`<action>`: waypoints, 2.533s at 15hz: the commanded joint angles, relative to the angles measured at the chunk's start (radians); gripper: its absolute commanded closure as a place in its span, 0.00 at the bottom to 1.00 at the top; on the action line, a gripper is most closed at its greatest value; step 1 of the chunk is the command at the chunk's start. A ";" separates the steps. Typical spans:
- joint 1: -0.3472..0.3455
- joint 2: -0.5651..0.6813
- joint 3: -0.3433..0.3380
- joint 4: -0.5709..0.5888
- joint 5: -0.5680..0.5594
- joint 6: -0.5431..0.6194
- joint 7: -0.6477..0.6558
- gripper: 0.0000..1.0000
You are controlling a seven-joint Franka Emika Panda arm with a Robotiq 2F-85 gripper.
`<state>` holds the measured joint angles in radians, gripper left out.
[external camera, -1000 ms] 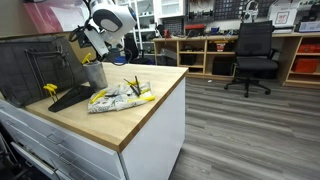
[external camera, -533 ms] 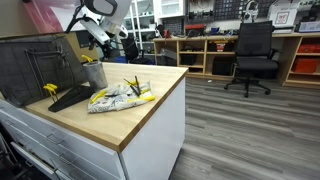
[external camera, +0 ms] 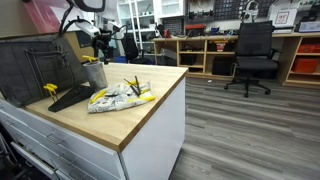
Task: Pick up one yellow object from the right and put it in the silver tin
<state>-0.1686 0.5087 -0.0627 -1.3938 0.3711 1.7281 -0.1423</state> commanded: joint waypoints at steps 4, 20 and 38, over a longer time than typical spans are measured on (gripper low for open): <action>0.079 -0.036 0.001 -0.003 -0.115 -0.036 0.237 0.00; 0.015 -0.052 -0.028 0.009 -0.176 -0.149 0.204 0.00; 0.062 0.180 0.141 0.562 -0.186 -0.530 -0.201 0.00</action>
<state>-0.1255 0.6100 0.0573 -0.9661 0.2150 1.3052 -0.2526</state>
